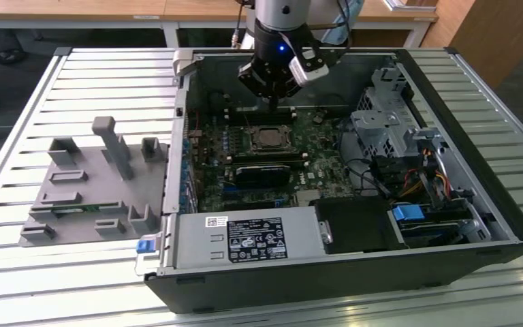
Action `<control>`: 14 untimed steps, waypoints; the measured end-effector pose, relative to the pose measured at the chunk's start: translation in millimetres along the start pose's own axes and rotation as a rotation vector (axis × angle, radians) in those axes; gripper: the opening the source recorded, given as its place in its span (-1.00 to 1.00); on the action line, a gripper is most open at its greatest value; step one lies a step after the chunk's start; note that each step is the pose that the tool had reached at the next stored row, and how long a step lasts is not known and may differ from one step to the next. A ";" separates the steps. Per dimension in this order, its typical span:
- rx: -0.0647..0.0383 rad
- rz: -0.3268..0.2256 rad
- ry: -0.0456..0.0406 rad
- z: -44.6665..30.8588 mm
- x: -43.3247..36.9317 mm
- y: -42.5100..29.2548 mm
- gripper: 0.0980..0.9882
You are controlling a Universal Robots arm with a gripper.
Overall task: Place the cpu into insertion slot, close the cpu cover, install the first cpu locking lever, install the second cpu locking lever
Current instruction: 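Install the first cpu locking lever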
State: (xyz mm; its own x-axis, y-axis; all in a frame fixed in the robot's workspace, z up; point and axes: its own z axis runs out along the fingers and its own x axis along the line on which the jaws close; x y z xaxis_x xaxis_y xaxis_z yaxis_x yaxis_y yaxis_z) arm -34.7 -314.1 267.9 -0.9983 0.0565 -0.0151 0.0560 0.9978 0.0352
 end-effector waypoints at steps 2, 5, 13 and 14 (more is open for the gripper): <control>0.000 0.000 -0.0001 0.3 5.4 -0.3 -0.98; 0.000 0.000 0.0000 0.6 11.7 -0.7 -0.98; 0.000 0.000 0.0000 1.5 29.4 -1.7 -0.98; 0.000 0.000 0.0000 1.6 32.1 -1.8 -0.98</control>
State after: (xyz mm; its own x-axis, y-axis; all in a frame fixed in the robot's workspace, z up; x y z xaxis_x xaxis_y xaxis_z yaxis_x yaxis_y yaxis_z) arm -66.9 -314.1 265.8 -0.9983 0.0565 -0.0151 0.0560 0.9978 0.0353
